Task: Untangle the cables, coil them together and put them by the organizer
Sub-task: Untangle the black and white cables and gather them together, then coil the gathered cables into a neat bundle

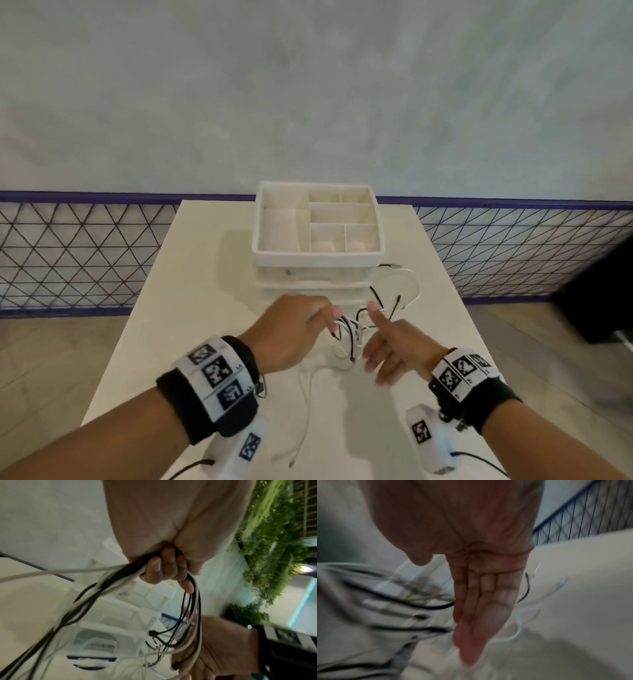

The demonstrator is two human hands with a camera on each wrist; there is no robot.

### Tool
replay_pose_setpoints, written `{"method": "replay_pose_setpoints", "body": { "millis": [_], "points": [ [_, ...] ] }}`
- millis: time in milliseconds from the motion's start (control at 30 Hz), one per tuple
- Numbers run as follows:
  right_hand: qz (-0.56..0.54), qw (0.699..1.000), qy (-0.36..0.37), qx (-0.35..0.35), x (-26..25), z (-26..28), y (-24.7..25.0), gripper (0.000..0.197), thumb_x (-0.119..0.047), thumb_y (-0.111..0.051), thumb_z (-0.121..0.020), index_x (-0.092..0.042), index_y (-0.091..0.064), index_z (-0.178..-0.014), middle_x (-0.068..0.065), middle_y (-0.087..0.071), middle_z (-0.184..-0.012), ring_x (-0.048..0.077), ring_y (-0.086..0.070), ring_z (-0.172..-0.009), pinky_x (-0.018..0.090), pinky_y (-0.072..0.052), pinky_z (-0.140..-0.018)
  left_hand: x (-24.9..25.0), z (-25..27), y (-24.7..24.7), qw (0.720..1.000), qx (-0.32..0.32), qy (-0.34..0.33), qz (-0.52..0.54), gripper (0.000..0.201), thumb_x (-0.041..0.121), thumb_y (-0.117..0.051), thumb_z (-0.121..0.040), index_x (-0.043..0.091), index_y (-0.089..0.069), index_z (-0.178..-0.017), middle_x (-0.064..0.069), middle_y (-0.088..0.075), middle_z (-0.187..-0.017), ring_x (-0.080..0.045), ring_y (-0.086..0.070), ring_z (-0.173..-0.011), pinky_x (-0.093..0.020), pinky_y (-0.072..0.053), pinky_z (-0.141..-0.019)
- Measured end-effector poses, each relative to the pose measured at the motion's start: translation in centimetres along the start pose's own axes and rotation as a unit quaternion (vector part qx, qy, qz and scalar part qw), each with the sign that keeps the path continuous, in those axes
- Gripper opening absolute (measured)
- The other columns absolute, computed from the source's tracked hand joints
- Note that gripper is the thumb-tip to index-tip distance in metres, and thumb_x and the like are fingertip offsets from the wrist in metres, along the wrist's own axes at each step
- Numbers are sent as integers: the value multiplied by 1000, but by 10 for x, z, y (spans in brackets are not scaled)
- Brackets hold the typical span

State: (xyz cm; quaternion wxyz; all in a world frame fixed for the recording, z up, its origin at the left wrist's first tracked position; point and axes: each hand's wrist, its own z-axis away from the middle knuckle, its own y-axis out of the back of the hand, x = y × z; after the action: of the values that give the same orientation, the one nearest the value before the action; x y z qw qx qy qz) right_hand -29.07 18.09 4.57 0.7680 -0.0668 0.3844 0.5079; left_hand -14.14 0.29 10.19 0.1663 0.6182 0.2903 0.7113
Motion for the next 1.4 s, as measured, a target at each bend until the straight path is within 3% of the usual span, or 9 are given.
{"method": "replay_pose_setpoints", "body": {
  "millis": [133,333,467,733,933,1100,1200,1333,1400],
  "points": [
    [-195,968,38,-156,-5,9,-24,55,-48,-36,-102,-6,-70,-106,27,-65,-91,38,-71,-70,36,-58,-60,17,-12,-32,997,-25,-58,-41,41,53,-43,-95,21,-63,-78,0,-72,-77,-18,-66,-75,-40,-53,-76],
    [-245,961,30,-121,-1,10,-13,31,-1,-44,-94,1,-75,-93,22,-65,-97,38,-67,-78,35,-60,-66,12,-18,-46,992,-64,-79,-81,43,50,-46,-97,34,-44,-57,9,-52,-58,-13,-50,-61,-34,-45,-64],
    [-251,968,-1,-16,-1,2,-5,21,14,-43,-90,4,-61,-86,14,-60,-84,22,-59,-70,29,-53,-57,8,-18,-53,990,-102,-61,-76,37,50,-44,-97,28,-66,-77,8,-51,-59,-11,-48,-59,-30,-41,-62],
    [-161,974,13,160,-14,-10,26,29,11,-49,-92,3,-58,-118,8,-58,-85,19,-58,-71,31,-53,-66,-12,-18,-50,970,-214,45,-104,45,50,-39,-100,15,-66,-97,-5,-67,-95,-15,-61,-82,-32,-47,-86],
    [-82,928,91,352,-76,8,71,31,-18,-53,-100,-7,-62,-128,12,-65,-125,22,-65,-105,27,-51,-86,-51,-18,-14,980,-154,61,-110,37,47,-41,-101,15,-57,-94,-8,-64,-92,-28,-59,-88,-37,-47,-87],
    [-255,839,220,428,-112,15,112,24,6,-51,-90,-1,-70,-104,11,-71,-90,17,-59,-71,28,-53,-67,-68,-13,18,996,-43,75,-28,30,41,-43,-101,18,-52,-84,10,-50,-58,-8,-44,-51,-19,-36,-52],
    [-243,805,292,455,-118,18,119,24,6,-46,-91,0,-68,-96,3,-57,-65,18,-54,-63,32,-51,-63,-63,-11,35,997,-19,59,-36,36,52,-34,-99,24,-56,-95,9,-50,-63,-7,-44,-55,-24,-42,-60],
    [-126,864,196,447,-72,-14,109,25,6,-49,-90,-8,-66,-78,9,-63,-68,20,-55,-60,40,-55,-67,-66,-5,37,997,-3,70,-14,46,61,-28,-98,36,-66,-102,-1,-72,-96,-19,-63,-91,-33,-47,-93],
    [-7,930,81,358,-30,-41,91,11,-2,-59,-88,1,-68,-95,23,-71,-92,26,-62,-76,49,-57,-83,-66,-4,25,996,-12,70,-49,36,53,-37,-100,34,-67,-93,6,-71,-90,-16,-63,-88,-32,-47,-88]
  ]
}}
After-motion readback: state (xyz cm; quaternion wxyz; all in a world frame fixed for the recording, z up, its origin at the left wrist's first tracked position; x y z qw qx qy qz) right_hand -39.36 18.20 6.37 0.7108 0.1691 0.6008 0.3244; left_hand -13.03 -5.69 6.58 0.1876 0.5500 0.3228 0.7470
